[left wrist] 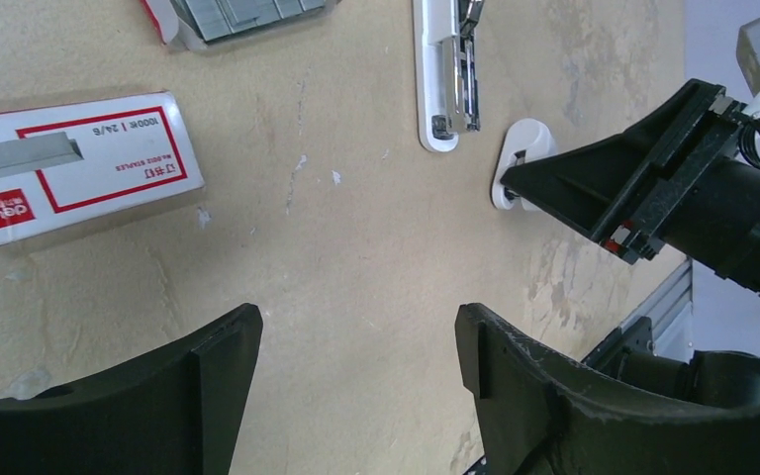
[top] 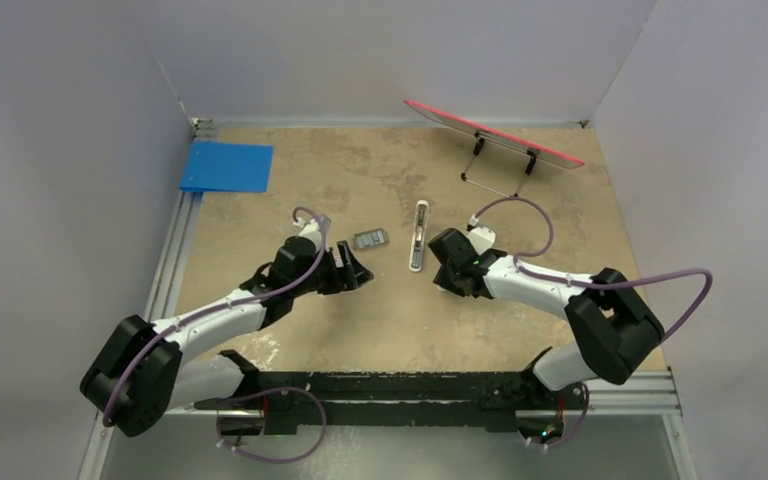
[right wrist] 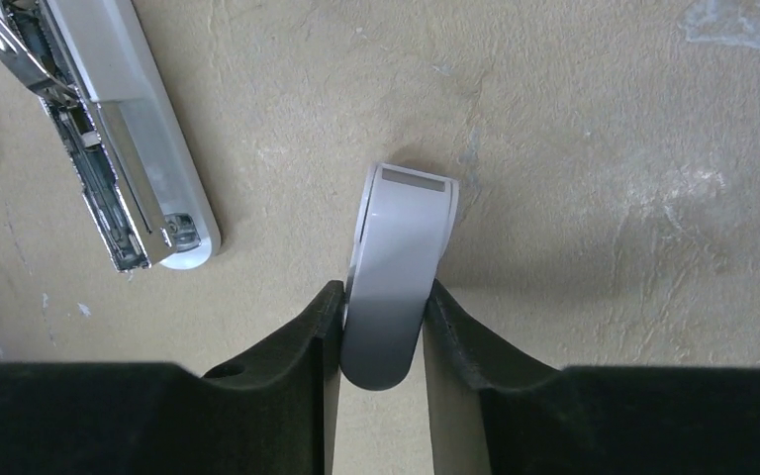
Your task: Load the staples into the stapler
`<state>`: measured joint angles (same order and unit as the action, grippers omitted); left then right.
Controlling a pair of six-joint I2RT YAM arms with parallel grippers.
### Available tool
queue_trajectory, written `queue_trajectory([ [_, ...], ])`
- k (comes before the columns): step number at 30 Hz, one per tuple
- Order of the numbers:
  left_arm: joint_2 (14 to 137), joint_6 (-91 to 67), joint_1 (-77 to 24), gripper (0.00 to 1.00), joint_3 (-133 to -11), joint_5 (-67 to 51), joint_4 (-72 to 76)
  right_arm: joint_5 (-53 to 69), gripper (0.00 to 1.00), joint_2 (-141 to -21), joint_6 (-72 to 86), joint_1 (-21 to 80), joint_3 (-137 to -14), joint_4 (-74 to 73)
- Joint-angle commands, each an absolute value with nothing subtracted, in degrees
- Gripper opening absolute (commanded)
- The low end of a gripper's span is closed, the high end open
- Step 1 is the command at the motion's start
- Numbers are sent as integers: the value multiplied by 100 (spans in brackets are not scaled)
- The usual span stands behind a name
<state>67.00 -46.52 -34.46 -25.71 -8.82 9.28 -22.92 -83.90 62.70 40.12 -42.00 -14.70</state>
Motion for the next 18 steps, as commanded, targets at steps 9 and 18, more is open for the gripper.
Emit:
queue_trajectory([
  [9,7467,-5043,-3435,72,-2169,-2086,2765,-1522,30,-8597,5103,4497,-4397,-1573],
  [18,7657,-5032,-3450,72,-2167,-2172,2863,-2067,54,-8605,5336,4656,-4668,-2101],
])
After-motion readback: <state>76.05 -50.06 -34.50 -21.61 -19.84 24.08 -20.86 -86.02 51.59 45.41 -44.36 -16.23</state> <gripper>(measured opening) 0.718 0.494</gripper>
